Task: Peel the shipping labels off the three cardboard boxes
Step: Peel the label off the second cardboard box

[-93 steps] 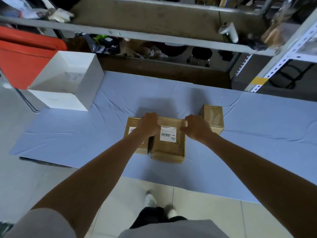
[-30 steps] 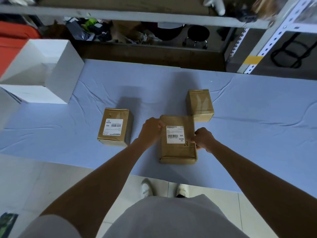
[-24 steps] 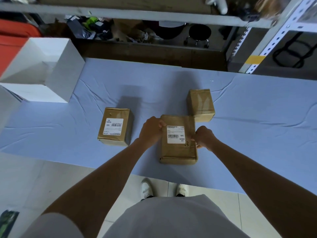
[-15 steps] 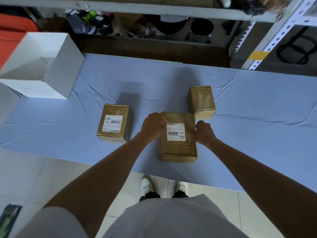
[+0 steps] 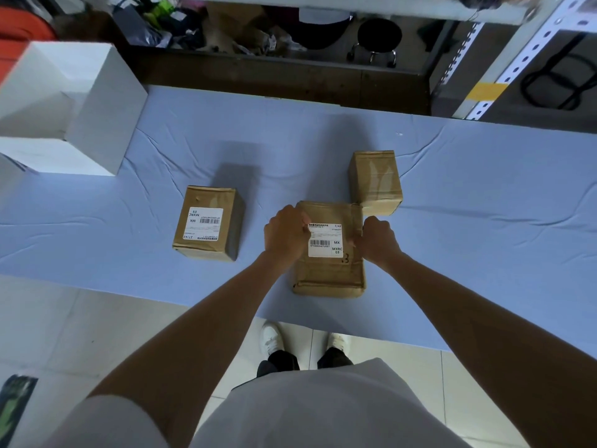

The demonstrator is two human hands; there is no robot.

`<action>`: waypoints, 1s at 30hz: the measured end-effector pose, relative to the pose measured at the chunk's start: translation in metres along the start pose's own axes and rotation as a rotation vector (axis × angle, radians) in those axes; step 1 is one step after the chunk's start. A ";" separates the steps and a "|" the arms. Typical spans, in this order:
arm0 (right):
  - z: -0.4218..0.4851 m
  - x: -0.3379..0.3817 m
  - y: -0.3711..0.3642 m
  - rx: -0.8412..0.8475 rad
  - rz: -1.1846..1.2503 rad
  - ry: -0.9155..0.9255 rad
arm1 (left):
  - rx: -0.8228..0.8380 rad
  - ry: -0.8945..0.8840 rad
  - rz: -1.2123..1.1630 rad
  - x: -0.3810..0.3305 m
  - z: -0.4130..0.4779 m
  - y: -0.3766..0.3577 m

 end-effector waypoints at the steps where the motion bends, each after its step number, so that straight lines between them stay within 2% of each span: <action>1: 0.000 0.000 0.000 0.002 -0.002 0.000 | -0.007 -0.002 0.017 -0.001 0.000 0.000; 5: -0.001 0.003 0.001 -0.001 -0.014 -0.001 | -0.019 -0.051 0.126 -0.006 0.002 -0.001; 12: -0.004 0.005 0.003 -0.003 -0.010 -0.002 | 0.024 -0.268 0.350 -0.015 -0.001 -0.009; 30: -0.007 0.012 0.003 0.002 -0.052 -0.006 | 0.016 -0.175 0.302 -0.012 0.003 -0.018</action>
Point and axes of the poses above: each hand's wrist, its own z-axis towards the middle knuckle, its own y-axis out of the back of the hand, x = y × z, the point moved 4 cm from there along z, towards the middle knuckle, and after that the axes turned 13 degrees about z, right-handed, at the moved point
